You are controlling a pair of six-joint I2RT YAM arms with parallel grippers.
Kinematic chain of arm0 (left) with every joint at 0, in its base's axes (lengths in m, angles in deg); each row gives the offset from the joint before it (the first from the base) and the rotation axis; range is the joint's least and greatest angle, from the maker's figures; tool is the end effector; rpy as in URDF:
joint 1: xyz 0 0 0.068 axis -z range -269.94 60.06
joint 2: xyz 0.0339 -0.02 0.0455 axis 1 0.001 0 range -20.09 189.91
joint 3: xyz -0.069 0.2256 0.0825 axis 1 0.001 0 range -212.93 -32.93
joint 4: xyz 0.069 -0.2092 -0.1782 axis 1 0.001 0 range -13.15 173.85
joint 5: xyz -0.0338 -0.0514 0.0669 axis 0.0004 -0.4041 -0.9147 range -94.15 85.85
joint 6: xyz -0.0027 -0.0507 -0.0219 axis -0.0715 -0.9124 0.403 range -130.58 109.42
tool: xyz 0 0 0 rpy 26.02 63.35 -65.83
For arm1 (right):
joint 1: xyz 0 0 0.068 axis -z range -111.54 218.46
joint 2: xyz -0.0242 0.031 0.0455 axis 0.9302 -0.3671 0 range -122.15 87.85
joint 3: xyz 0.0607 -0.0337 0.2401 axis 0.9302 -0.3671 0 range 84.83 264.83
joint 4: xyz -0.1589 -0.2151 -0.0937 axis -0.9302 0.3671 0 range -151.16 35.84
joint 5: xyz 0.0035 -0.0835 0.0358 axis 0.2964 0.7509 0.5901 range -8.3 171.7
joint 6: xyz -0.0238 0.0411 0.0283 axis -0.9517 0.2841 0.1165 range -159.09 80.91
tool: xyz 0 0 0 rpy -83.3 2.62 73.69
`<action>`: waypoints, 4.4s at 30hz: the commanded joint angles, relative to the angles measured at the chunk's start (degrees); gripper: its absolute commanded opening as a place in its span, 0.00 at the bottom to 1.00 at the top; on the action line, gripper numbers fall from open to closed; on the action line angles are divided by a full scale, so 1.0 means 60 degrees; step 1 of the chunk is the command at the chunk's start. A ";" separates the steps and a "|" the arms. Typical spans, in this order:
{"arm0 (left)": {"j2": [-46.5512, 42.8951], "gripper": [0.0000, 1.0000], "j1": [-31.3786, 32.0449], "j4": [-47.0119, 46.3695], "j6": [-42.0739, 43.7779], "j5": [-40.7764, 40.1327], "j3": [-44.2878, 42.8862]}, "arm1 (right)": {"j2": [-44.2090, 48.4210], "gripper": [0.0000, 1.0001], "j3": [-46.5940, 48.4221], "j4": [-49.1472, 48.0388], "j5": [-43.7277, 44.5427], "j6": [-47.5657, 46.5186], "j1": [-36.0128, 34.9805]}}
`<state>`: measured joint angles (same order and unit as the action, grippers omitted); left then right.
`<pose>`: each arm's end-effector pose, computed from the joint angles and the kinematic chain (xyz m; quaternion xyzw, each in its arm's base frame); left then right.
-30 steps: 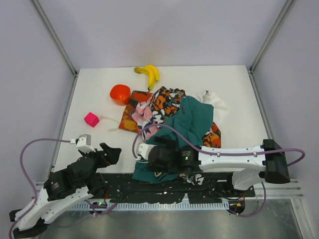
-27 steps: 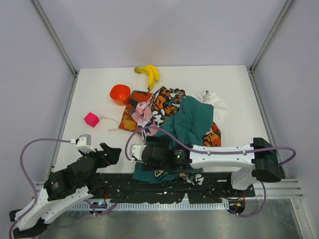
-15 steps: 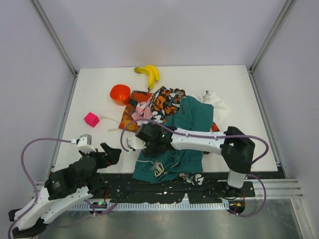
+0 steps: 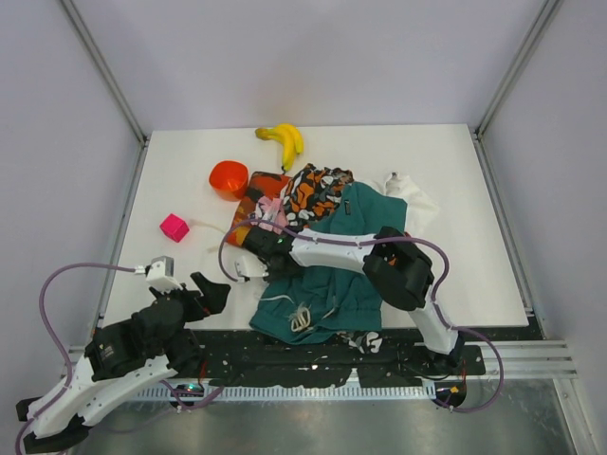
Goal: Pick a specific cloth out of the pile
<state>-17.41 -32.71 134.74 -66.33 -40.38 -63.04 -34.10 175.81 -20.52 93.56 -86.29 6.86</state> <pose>0.0622 -0.0556 0.2485 -0.1437 0.8269 -0.2444 0.4856 0.2175 0.3860 0.1257 -0.7888 0.5849 -0.0812 0.1706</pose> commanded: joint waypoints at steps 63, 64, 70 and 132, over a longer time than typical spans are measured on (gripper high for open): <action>1.4535 1.00 -0.2039 -1.0396 0.1234 0.6287 -0.3563 | 0.7830 0.15 -0.8073 -0.3712 0.3268 0.9844 0.7909; 1.4887 1.00 -0.2039 -1.0207 0.1176 0.6258 -0.3842 | 0.7888 0.16 -0.8102 -0.3741 0.3224 0.9830 0.7909; 1.6514 0.99 -0.2053 -1.0219 0.1044 0.6798 -0.4751 | 0.7991 0.18 -0.8206 -0.3961 0.3063 0.9683 0.7923; 0.8345 0.00 -0.2581 -0.3364 0.7127 -0.0394 -1.0047 | 0.5572 0.75 -0.5891 -0.1090 0.8368 1.1250 0.3661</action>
<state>36.38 -48.08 116.23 -18.16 -39.57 -131.67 -3.64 139.02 -28.87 150.83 -26.47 29.83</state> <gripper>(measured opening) 0.025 0.681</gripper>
